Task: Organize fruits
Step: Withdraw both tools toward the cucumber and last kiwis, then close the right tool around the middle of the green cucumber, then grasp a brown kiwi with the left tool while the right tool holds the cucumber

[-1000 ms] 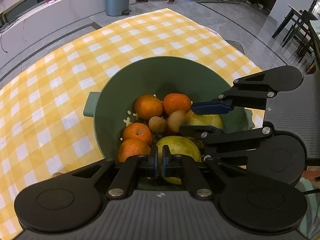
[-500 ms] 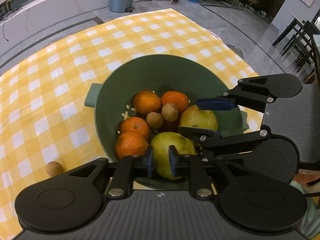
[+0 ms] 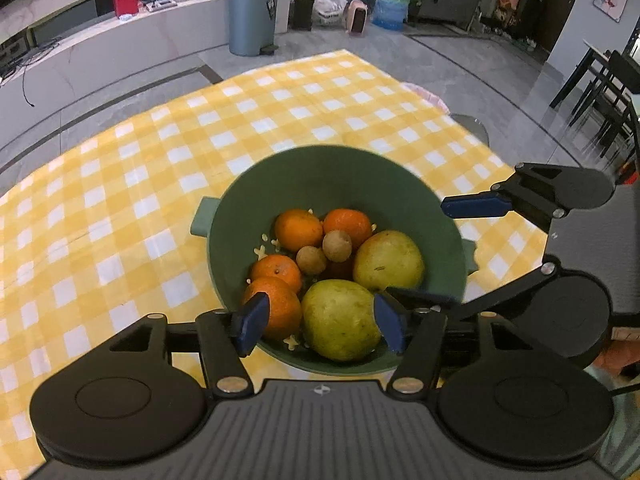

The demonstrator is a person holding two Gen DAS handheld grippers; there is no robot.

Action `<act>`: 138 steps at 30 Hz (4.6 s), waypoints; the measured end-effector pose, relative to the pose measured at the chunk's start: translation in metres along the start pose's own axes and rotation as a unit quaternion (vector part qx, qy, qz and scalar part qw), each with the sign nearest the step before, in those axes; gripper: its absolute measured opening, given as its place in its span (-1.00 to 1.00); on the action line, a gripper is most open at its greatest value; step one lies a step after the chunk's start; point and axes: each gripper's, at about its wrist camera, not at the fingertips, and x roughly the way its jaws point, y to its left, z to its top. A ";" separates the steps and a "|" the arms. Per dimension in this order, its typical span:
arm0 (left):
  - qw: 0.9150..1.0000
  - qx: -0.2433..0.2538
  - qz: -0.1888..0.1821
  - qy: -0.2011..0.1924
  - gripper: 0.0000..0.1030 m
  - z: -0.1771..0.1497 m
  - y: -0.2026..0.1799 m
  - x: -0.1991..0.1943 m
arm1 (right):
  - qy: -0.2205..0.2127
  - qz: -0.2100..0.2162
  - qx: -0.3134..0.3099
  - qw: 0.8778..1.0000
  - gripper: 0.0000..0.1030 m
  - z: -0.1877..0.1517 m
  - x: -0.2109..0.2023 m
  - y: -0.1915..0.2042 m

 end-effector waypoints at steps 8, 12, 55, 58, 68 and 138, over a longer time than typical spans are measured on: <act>0.999 0.004 0.005 -0.039 0.51 -0.010 -0.005 -0.035 | -0.036 -0.005 0.015 0.999 0.75 0.001 -0.030 0.013; 0.999 -0.003 0.010 -0.046 0.51 -0.021 -0.002 -0.050 | -0.049 -0.018 0.025 0.998 0.78 -0.006 -0.042 0.023; 0.984 -0.134 0.084 0.078 -0.10 -0.140 0.120 -0.073 | -0.012 0.099 0.040 0.994 -0.05 -0.033 -0.007 0.171; 0.984 -0.129 0.089 0.086 -0.10 -0.144 0.123 -0.069 | -0.017 0.120 0.028 0.992 -0.05 -0.026 -0.002 0.184; 0.988 -0.119 0.073 0.060 -0.10 -0.156 0.140 -0.080 | -0.032 0.140 -0.022 0.989 -0.05 -0.006 0.022 0.222; 0.996 -0.015 0.093 -0.005 -0.15 -0.098 0.071 0.024 | 0.007 0.078 0.088 0.993 -0.25 -0.067 0.022 0.099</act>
